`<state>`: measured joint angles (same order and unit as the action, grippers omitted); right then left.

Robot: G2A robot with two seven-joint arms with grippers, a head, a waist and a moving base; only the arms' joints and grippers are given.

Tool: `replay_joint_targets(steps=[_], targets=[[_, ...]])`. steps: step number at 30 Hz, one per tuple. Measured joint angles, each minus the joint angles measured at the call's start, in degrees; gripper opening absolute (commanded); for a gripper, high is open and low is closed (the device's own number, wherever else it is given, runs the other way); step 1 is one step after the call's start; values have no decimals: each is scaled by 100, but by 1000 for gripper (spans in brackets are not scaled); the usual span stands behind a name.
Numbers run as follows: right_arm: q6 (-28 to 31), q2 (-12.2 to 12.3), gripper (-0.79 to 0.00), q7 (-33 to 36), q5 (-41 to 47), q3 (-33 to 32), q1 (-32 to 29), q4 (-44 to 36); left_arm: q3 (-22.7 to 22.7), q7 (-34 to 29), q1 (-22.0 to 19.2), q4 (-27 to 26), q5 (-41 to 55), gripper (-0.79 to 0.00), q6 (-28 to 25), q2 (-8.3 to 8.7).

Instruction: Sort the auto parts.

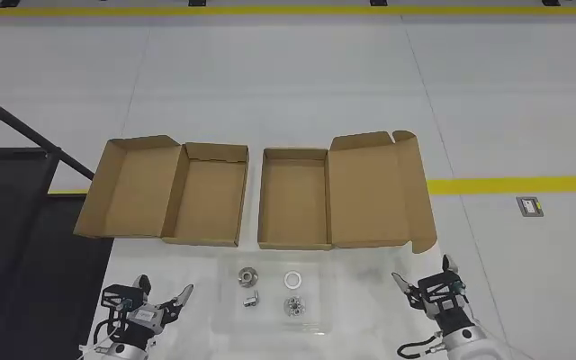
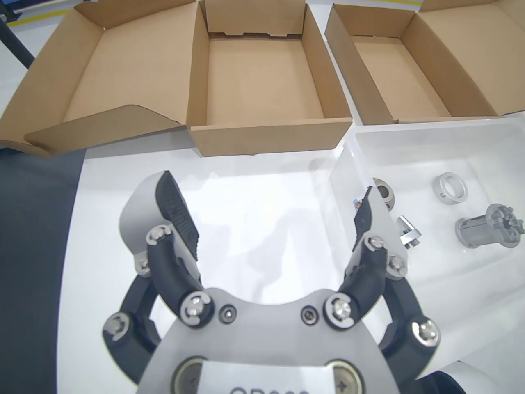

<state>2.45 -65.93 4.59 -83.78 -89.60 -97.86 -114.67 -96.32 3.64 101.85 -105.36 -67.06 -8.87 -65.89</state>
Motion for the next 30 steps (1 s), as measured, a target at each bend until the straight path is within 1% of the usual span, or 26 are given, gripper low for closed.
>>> replay_joint_targets(steps=[13, 18, 22, 26, 29, 30], targets=[[0, 0, 0, -2, 1, -1, 0, 1, 3, 3, -1, 1, -10, 0, 13, 0], [162, -4, 0, 72, -341, 218, 196, -47, -60, 60, -7, -24, 98, 0, 27, -10], [150, -25, 0, 272, -550, 428, 451, -328, -174, 141, 72, -92, 268, 0, -78, -15], [307, -40, 0, 679, -819, 662, 779, -696, -321, 198, 176, -157, 559, 0, -269, -20], [297, -61, 0, 1048, -913, 834, 1036, -840, -411, 139, 238, -202, 875, 0, -478, -22], [299, -62, 0, 1067, -918, 842, 1047, -844, -423, 124, 245, -205, 919, 0, -513, -22]])
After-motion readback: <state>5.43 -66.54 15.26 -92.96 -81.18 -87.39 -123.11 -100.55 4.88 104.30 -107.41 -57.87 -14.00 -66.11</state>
